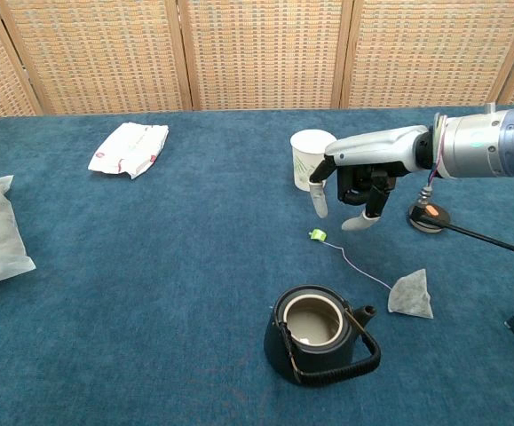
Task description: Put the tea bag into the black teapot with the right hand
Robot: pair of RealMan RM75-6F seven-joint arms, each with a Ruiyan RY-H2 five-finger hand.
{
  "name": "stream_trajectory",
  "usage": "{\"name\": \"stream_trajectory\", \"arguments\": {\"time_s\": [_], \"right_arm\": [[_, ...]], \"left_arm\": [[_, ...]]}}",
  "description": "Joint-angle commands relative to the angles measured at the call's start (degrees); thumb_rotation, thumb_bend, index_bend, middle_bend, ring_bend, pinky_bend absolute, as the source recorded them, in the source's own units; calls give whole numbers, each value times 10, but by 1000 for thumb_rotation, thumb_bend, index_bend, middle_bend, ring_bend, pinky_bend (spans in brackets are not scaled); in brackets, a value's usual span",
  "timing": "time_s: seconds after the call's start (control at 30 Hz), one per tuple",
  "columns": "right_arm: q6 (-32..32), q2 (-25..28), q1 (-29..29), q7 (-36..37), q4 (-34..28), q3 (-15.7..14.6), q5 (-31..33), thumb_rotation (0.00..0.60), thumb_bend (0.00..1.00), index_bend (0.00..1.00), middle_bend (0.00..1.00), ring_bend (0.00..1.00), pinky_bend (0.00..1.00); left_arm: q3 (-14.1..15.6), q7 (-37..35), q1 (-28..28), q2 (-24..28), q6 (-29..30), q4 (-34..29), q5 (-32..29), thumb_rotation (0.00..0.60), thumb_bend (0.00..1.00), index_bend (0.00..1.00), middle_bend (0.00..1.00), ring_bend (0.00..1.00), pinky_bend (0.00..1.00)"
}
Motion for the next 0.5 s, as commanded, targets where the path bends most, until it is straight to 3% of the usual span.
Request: {"name": "stream_trajectory", "arguments": {"time_s": [0.03,0.5], "right_arm": [[10,-12,1,-13,12,4,10,600,467,497,977,1000,1000],[31,-61,-1,-62,63,2,39,600,467,500,974,1000,1000]], "left_arm": [[0,-2,0,0,0,1,0,600,322,0,0,0,0],[1,-10,2,-2,-2,10,-3,600,322,0,0,0,0]]}}
